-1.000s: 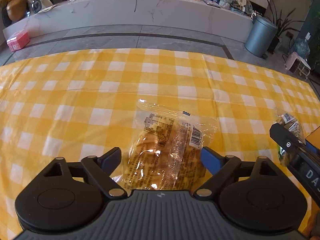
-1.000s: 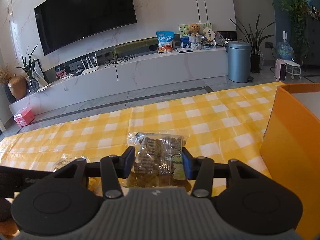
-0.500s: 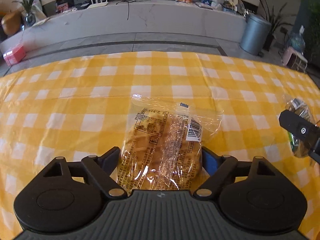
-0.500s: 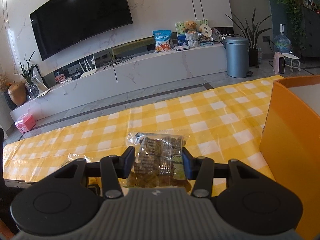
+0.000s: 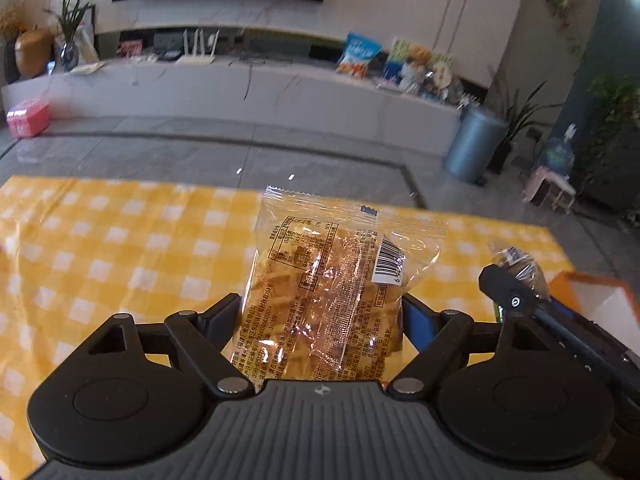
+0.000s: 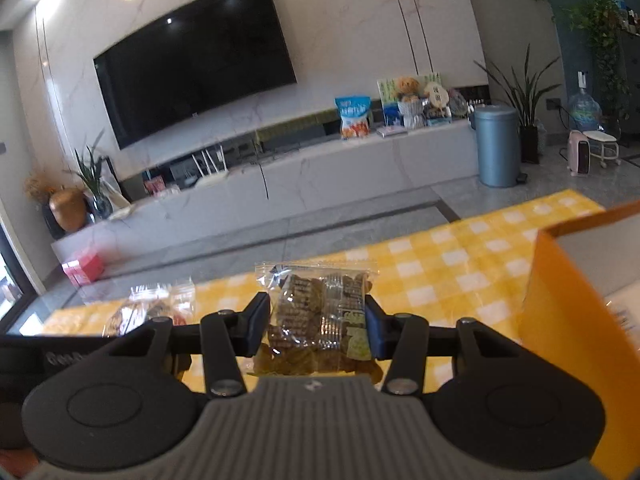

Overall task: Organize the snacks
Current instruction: 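Grasp the clear biscuit bag with the right tool while the left tool grasps the cracker bag, then carry both bags over the orange box and open both tools to drop them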

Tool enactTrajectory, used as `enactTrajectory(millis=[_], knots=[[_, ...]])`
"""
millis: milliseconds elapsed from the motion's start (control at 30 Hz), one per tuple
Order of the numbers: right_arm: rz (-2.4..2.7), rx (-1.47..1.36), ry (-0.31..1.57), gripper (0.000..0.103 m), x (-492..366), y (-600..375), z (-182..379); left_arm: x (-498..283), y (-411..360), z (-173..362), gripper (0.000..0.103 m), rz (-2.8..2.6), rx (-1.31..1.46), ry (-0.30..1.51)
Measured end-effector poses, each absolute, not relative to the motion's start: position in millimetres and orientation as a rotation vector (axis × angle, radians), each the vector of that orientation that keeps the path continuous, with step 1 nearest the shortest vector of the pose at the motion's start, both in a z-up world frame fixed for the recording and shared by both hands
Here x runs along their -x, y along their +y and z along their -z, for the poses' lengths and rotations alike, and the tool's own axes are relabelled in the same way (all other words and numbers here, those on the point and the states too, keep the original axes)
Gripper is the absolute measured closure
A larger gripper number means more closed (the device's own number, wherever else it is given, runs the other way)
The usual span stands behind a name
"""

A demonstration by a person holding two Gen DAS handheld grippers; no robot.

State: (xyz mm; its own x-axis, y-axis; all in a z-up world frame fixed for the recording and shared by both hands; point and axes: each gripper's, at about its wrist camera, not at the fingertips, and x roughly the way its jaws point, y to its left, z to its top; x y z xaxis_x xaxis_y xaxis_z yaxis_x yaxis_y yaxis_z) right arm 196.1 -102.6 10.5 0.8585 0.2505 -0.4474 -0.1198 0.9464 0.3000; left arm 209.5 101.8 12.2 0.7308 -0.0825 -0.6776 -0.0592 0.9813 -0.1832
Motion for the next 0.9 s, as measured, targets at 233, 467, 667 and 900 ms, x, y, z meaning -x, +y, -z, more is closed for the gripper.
enactTrajectory(millis=[233,467,667,900], knots=[[-0.082,-0.386,0.396,0.055,-139.0,-204.9,-75.2,-193.4,30.5,-68.9,0.007,0.189,0.242,0.627],[0.110,-0.487,0.437,0.055,-107.1,-318.9,-71.3,-195.9,-49.0,-75.3,0.007,0.395,0.234,0.607],[0.091,-0.510,0.571,0.055,-158.7,-343.6,-50.5,-221.6,-99.6,-47.2,0.007,0.435,0.200,0.690],[0.122,-0.266,0.798,0.053,-233.7,-345.3,-21.9,-232.7,-137.1,-21.4,0.007,0.418,0.151,0.724]])
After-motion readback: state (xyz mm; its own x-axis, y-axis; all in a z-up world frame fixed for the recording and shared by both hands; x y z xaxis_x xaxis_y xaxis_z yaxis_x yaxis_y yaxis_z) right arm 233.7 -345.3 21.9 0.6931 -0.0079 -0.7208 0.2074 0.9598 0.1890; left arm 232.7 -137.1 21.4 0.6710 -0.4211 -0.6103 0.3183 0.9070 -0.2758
